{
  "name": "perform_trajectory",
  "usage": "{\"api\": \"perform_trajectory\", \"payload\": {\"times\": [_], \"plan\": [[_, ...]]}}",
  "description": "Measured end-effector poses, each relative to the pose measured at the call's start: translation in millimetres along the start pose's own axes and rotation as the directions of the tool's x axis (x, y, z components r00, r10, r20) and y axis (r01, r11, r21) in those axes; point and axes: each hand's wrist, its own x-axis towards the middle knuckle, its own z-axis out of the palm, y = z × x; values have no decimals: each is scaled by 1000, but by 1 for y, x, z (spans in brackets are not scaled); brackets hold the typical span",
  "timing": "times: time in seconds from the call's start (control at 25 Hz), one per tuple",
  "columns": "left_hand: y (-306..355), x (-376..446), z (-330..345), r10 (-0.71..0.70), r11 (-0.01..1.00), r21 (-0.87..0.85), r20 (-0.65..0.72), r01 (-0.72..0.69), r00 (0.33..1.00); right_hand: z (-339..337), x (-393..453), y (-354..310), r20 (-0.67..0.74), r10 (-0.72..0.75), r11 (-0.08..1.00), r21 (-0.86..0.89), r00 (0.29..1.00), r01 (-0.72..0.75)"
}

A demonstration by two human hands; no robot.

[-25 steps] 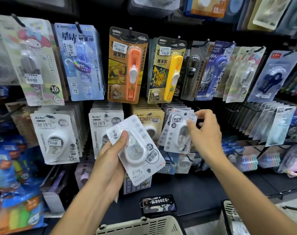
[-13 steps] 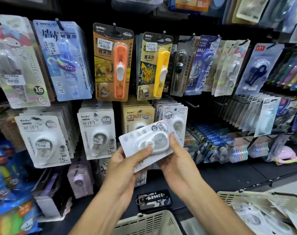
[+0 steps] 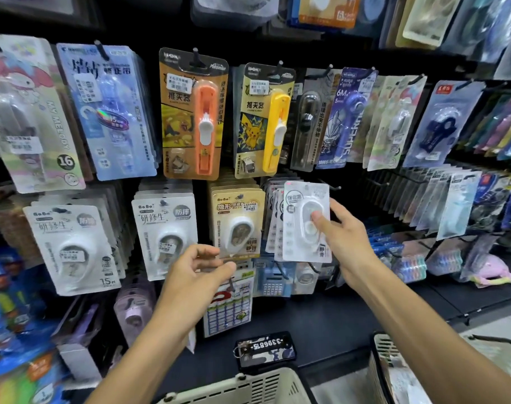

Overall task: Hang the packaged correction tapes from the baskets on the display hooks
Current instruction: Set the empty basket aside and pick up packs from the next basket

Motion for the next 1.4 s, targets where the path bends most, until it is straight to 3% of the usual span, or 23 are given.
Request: {"api": "perform_trajectory", "payload": {"times": [0.16, 0.4, 0.68, 0.76, 0.84, 0.92, 1.0, 1.08, 1.12, 1.16, 1.24, 1.28, 1.32, 1.4], "plan": [[-1, 6, -5, 20, 1000, -2, -18, -20, 1000, -7, 8, 6, 48, 26, 998, -51, 999, -24], [-2, 6, -4, 93, 994, 67, -43, -91, 995, 9, 26, 19, -80, 28, 984, -171, 996, -41], [-21, 13, -20, 234, 931, 292, -17, -219, 972, 39, 65, 36, -95, 300, 949, -75, 949, -307], [-32, 17, -31, 213, 931, 296, 32, -213, 977, 46, 64, 47, -169, 327, 919, -173, 930, -355], [-50, 19, -44, 89, 941, 306, 192, -146, 977, 54, 40, 66, -294, 170, 916, -304, 941, -260], [-85, 15, -49, -141, 908, 415, 423, -53, 895, 66, -5, 105, -327, 32, 954, -272, 944, -126], [-153, -1, -56, -407, 792, 608, 465, 50, 786, 84, -73, 172, -227, 45, 938, -325, 973, -119], [-231, -30, -69, -572, 641, 754, 349, 139, 743, 97, -137, 245, 50, 179, 870, -475, 983, -134], [-267, -48, -77, -628, 565, 806, 282, 176, 726, 101, -165, 278, 210, 305, 780, -615, 929, -117], [-302, -62, -82, -674, 485, 852, 221, 197, 705, 104, -187, 308, 335, 465, 672, -737, 820, -80], [-354, -86, -83, -734, 373, 910, 169, 183, 658, 100, -217, 357, 422, 718, 500, -866, 553, 12], [-371, -96, -76, -742, 346, 928, 181, 137, 645, 98, -226, 374, 409, 769, 438, -897, 491, 61], [-387, -103, -66, -747, 336, 938, 211, 85, 631, 100, -231, 389, 400, 778, 384, -913, 485, 138], [-411, -117, -43, -743, 329, 944, 255, 5, 619, 109, -235, 413, 439, 714, 312, -897, 545, 314]]}}
